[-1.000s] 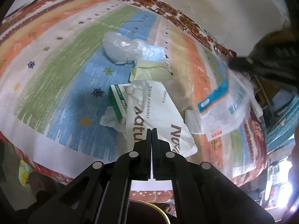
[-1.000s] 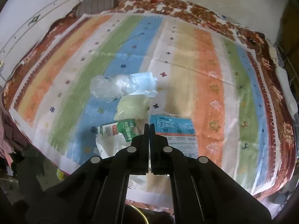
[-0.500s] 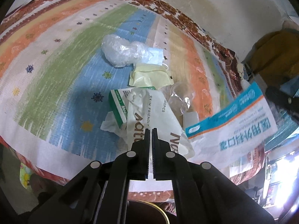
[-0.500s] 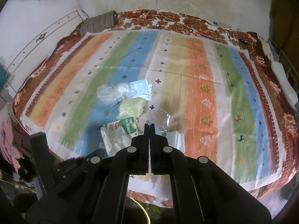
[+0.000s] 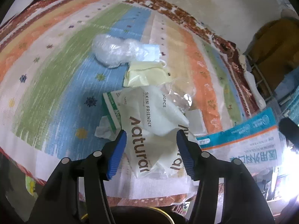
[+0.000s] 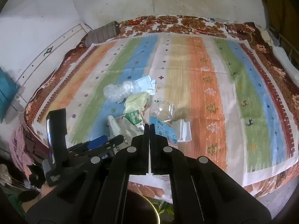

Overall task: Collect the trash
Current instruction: 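Lift the blue-printed bag with right tool while left tool lifts the Natural bag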

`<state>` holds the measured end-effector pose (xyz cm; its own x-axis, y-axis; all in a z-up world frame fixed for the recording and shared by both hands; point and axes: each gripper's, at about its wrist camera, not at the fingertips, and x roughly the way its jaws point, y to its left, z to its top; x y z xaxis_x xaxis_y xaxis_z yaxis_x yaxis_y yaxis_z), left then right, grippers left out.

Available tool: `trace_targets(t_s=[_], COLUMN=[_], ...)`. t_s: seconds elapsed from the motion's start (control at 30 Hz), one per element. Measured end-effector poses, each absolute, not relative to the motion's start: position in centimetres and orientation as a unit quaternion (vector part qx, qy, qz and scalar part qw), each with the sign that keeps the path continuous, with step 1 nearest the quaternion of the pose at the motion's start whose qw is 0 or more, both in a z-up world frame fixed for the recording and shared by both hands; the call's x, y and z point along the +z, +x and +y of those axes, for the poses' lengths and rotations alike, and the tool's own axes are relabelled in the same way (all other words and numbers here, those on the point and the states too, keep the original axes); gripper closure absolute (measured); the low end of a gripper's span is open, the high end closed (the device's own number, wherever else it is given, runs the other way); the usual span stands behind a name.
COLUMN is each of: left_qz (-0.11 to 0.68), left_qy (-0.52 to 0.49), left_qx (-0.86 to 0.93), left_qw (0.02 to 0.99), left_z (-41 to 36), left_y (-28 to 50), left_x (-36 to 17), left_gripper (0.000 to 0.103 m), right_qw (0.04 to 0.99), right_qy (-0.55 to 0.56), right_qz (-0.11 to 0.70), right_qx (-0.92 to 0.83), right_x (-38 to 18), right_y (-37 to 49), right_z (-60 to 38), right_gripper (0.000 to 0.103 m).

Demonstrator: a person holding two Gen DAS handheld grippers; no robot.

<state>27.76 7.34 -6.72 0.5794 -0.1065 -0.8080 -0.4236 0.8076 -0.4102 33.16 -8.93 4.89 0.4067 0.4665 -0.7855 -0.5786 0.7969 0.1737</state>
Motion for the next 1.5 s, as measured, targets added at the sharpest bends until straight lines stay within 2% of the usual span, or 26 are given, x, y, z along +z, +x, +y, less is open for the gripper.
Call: trace_targets(t_s=[0.03,0.2,0.53,0.57,0.63,0.67,0.73,0.77,1.0,1.27,1.5], left_qz=[0.448,0.429,0.446,0.450,0.456,0.460,0.463,0.459,0.445,0.447,0.431], left_qy=[-0.307,-0.344,-0.333,-0.331,-0.328,-0.328,-0.322,-0.316,-0.286,-0.273,-0.217], left_qx=[0.095,0.079,0.094,0.097,0.100,0.098,0.094,0.094,0.089,0.065,0.035], left_qw=[0.834,0.831,0.826,0.824,0.821,0.819,0.820,0.825,0.844,0.849,0.875], left_z=[7.4,7.1,7.3,7.5,8.0,8.1,8.3,8.3,8.2,8.2,6.2], left_y=[27.6,27.1,28.6,28.8,29.0,29.1,29.1,29.1,27.8,25.0,22.4], left_x=[-6.6,-5.0,-5.9,-6.2,-6.8,-7.1,-7.3,-7.1,-4.1,-1.4,1.5], left_gripper=[0.046,0.030,0.031,0.035,0.052,0.070,0.081,0.092,0.099,0.100,0.100], right_qw=[0.837,0.836,0.833,0.833,0.834,0.833,0.833,0.833,0.834,0.838,0.839], right_qy=[-0.060,-0.054,-0.060,-0.062,-0.065,-0.067,-0.069,-0.069,-0.056,-0.032,-0.017], right_qz=[0.445,0.440,0.439,0.440,0.440,0.440,0.439,0.439,0.433,0.415,0.399], right_qx=[0.312,0.322,0.330,0.330,0.328,0.328,0.329,0.330,0.336,0.354,0.370], right_x=[4.9,5.2,5.0,4.9,4.8,4.7,4.7,4.7,5.4,7.0,7.8], right_y=[33.2,33.1,32.6,32.6,32.5,32.5,32.3,32.3,31.2,28.7,25.2], right_z=[-9.2,-9.6,-9.4,-9.4,-9.4,-9.4,-9.3,-9.3,-10.1,-11.5,-13.1], right_gripper=[0.103,0.103,0.103,0.103,0.103,0.103,0.103,0.103,0.103,0.103,0.103])
